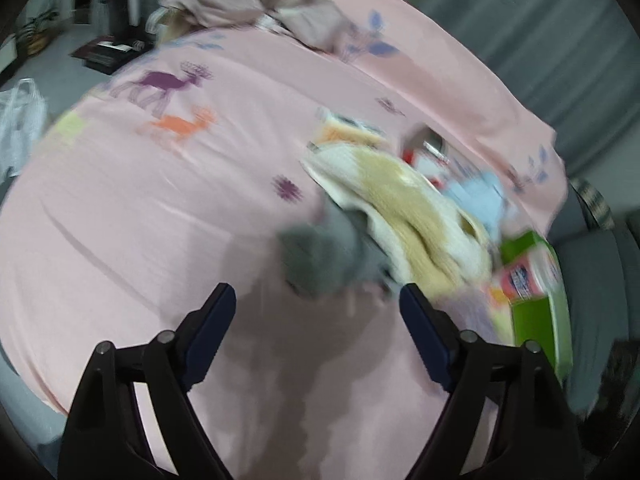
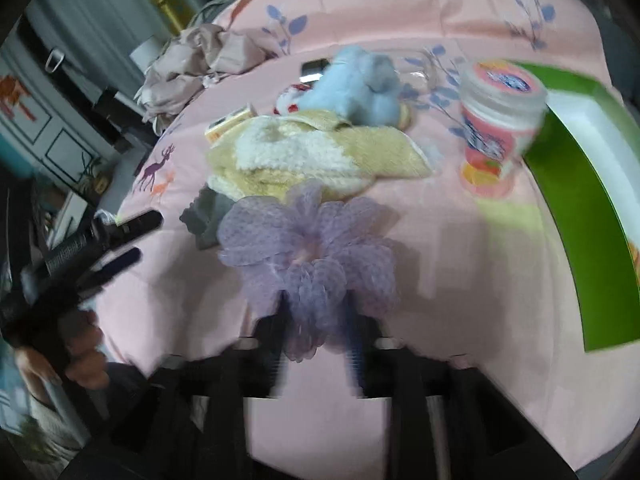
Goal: Organize soft objects
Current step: 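Carry the bath puff with the right gripper into the green box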
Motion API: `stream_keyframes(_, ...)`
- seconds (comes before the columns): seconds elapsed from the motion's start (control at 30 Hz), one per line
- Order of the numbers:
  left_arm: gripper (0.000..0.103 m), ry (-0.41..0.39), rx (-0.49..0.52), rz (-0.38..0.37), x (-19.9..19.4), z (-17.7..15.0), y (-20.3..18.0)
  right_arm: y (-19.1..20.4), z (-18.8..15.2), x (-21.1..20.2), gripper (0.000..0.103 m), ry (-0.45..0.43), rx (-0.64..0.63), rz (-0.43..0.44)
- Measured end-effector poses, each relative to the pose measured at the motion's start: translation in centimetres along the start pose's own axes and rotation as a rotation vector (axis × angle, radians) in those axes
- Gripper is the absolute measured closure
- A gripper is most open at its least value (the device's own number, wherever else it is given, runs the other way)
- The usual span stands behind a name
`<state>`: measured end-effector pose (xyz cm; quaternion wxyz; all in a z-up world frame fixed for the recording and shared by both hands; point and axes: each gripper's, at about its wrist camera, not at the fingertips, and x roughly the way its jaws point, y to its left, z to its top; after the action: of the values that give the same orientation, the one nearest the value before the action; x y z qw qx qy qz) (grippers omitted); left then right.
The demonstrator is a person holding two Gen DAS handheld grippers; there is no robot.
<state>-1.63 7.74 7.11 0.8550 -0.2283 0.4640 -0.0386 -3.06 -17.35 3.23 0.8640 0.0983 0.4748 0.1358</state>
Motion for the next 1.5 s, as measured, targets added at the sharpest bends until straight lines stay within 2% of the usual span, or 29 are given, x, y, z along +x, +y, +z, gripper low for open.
stream_keyframes(0.03, 0.024, 0.018, 0.013, -0.017, 0.2, -0.4, -0.5, -0.3, 0.1, -0.5, 0.032, -0.027, 0.006, -0.015)
stream_keyframes(0.07, 0.025, 0.037, 0.03, -0.037, 0.4, -0.9, -1.1, -0.8, 0.2, -1.2, 0.029, -0.065, 0.019, -0.021)
stream_keyframes(0.17, 0.029, 0.062, 0.072, -0.074, 0.9, -1.9, -2.7, -2.7, 0.5, -1.6, 0.029, -0.078, 0.109, 0.036)
stream_keyframes(0.37, 0.037, 0.122, 0.151, -0.114, 2.1, -3.7, -5.0, -4.7, 1.2, 0.9, 0.029, -0.019, 0.261, 0.204)
stream_keyframes(0.5, 0.039, 0.17, 0.207, -0.127, 3.6, -5.1, -6.3, -4.3, 0.8, 3.3, 0.029, 0.032, 0.295, 0.222)
stream_keyframes(0.57, 0.047, 0.198, 0.215, -0.132, 4.4, -5.6, -6.6, -4.2, 0.9, 4.2, 0.029, 0.041, 0.292, 0.217)
stream_keyframes(0.63, 0.049, 0.228, 0.211, -0.139, 5.4, -6.0, -6.8, -3.9, 0.9, 5.0, 0.029, 0.056, 0.292, 0.218)
stream_keyframes(0.7, 0.05, 0.217, 0.225, -0.126, 5.7, -6.3, -7.0, -3.8, 0.8, 5.7, 0.032, 0.064, 0.272, 0.222)
stream_keyframes(0.77, 0.055, 0.207, 0.258, -0.123, 5.8, -6.4, -7.5, -3.7, 0.7, 6.5, 0.043, 0.084, 0.274, 0.21)
stream_keyframes(0.83, 0.058, 0.209, 0.266, -0.116, 6.1, -6.4, -7.6, -3.7, 0.6, 6.8, 0.049, 0.089, 0.272, 0.205)
stream_keyframes(0.9, 0.065, 0.207, 0.282, -0.114, 6.3, -6.4, -7.8, -3.7, 0.6, 6.9, 0.052, 0.085, 0.265, 0.212)
stream_keyframes(1.0, 0.078, 0.202, 0.287, -0.119, 6.5, -6.4, -7.9, -3.5, 0.4, 7.8, 0.063, 0.117, 0.271, 0.265)
stream_keyframes(1.07, 0.086, 0.214, 0.279, -0.146, 6.7, -6.4, -7.9, -3.2, 0.3, 7.9, 0.07, 0.111, 0.251, 0.245)
stream_keyframes(1.23, 0.09, 0.199, 0.292, -0.154, 6.2, -6.2, -8.8, -2.8, 0.4, 7.3, 0.075, 0.098, 0.242, 0.303)
stream_keyframes(1.5, 0.092, 0.094, 0.389, -0.184, 3.4, -4.7, -12.9, -2.8, 2.5, 2.0, 0.075, -0.061, 0.189, 0.282)
